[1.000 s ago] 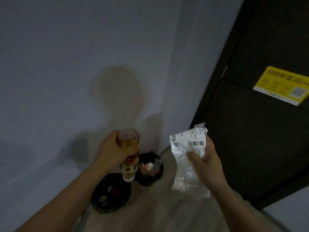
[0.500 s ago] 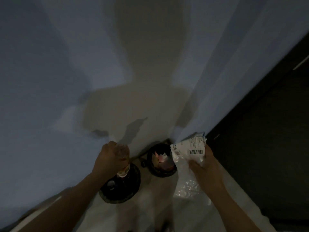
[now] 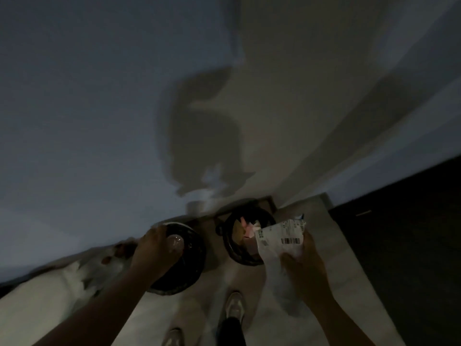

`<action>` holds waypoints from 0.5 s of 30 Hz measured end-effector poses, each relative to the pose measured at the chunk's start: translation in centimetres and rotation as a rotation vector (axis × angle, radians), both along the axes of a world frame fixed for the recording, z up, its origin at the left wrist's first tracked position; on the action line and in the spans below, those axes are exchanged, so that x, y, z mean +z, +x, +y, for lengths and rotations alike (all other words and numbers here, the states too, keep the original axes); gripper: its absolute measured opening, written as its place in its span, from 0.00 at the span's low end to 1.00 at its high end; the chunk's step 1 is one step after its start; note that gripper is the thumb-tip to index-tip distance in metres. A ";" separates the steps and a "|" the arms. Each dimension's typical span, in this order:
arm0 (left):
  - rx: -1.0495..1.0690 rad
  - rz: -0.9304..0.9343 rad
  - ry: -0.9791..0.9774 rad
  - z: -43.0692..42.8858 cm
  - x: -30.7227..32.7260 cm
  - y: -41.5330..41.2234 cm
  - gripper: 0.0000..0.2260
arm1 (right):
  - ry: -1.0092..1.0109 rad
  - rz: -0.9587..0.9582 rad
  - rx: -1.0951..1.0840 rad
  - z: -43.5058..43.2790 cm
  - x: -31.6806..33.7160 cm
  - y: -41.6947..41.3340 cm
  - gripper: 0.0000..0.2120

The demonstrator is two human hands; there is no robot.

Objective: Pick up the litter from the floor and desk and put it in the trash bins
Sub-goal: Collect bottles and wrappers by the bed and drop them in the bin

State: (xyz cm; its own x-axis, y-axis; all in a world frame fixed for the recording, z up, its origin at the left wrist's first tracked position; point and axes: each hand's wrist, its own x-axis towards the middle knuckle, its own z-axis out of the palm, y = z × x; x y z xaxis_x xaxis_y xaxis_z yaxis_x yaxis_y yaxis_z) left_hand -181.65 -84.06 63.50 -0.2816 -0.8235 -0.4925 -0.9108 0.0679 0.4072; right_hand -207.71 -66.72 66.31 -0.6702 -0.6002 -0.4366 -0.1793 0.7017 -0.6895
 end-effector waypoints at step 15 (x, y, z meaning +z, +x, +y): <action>-0.208 -0.126 0.178 0.2 -11.5 -9.9 0.14 | 0.435 -0.167 0.198 -5.3 -21.6 -8.5 0.37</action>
State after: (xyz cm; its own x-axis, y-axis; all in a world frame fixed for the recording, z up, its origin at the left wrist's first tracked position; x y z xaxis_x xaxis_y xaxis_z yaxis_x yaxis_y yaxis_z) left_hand -191.55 -83.82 52.03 -0.3630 -0.6523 -0.6654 -0.9288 0.1963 0.3143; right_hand -216.17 -72.00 44.74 -0.4620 -0.4474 -0.7657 -0.2500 0.8941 -0.3715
